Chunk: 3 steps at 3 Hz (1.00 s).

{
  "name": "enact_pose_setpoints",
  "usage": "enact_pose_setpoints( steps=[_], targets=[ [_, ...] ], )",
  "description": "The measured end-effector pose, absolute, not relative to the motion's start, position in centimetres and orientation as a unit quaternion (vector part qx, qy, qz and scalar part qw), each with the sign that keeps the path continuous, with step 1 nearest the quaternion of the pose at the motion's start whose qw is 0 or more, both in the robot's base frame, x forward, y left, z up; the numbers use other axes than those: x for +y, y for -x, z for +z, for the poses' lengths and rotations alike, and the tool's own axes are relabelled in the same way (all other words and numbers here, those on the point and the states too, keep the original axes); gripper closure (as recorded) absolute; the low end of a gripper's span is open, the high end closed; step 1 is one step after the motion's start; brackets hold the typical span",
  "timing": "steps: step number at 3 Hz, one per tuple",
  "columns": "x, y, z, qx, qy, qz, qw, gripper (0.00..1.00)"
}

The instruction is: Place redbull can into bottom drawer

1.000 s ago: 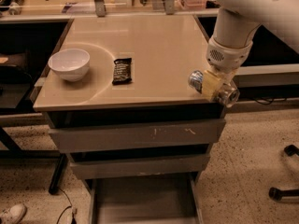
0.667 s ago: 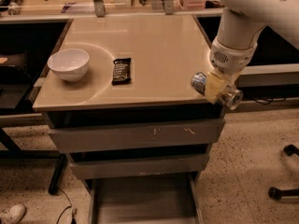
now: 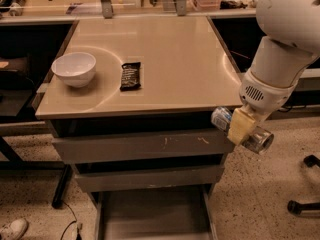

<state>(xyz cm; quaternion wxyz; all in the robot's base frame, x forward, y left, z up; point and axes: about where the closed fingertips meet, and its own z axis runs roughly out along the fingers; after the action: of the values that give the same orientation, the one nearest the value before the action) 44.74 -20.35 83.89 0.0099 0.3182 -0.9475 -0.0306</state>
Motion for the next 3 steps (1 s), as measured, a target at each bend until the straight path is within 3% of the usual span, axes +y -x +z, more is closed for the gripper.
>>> enact_pose_setpoints(
  steps=[2,3],
  targets=[
    [-19.7,-43.5,81.5,-0.948,-0.314,-0.054,0.027,1.00],
    [-18.3,-41.7,75.3,-0.950,-0.291,-0.092,0.064,1.00]
  ],
)
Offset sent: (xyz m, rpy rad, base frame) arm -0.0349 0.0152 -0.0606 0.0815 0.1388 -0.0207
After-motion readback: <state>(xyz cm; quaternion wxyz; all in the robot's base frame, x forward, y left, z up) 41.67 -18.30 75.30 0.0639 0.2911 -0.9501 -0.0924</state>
